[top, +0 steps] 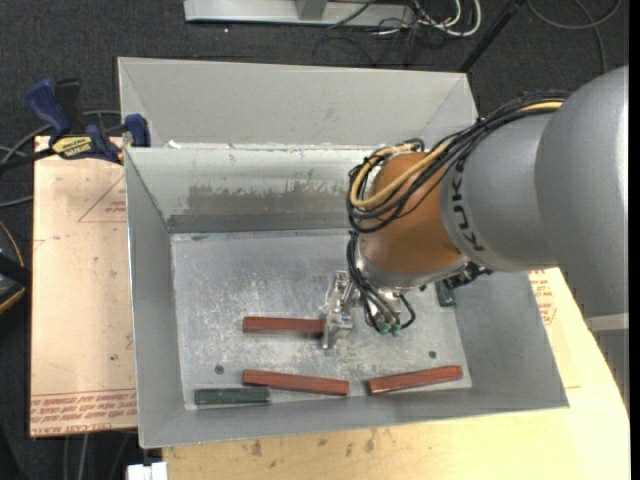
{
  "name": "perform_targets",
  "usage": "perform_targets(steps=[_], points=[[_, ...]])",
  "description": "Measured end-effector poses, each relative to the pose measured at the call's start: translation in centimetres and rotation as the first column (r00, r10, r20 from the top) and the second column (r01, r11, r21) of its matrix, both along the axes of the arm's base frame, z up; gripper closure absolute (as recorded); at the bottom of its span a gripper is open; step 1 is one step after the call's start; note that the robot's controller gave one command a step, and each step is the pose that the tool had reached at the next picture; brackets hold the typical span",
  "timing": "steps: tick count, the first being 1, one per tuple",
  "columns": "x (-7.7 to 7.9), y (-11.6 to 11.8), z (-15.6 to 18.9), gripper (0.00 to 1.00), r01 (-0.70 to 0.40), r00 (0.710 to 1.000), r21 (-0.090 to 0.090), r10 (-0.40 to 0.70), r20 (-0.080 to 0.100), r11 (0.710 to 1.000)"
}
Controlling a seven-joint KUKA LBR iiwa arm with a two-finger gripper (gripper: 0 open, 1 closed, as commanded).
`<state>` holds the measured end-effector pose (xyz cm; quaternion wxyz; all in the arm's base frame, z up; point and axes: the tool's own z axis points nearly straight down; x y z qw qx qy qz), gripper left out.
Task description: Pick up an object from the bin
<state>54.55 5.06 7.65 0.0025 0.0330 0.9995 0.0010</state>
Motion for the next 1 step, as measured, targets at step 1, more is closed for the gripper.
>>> perform_targets(steps=[1], points=[[-0.75, -0.15, 16.92, 1.00, -0.039, 0.999, -0.001, 0.039, 0.004, 0.999]])
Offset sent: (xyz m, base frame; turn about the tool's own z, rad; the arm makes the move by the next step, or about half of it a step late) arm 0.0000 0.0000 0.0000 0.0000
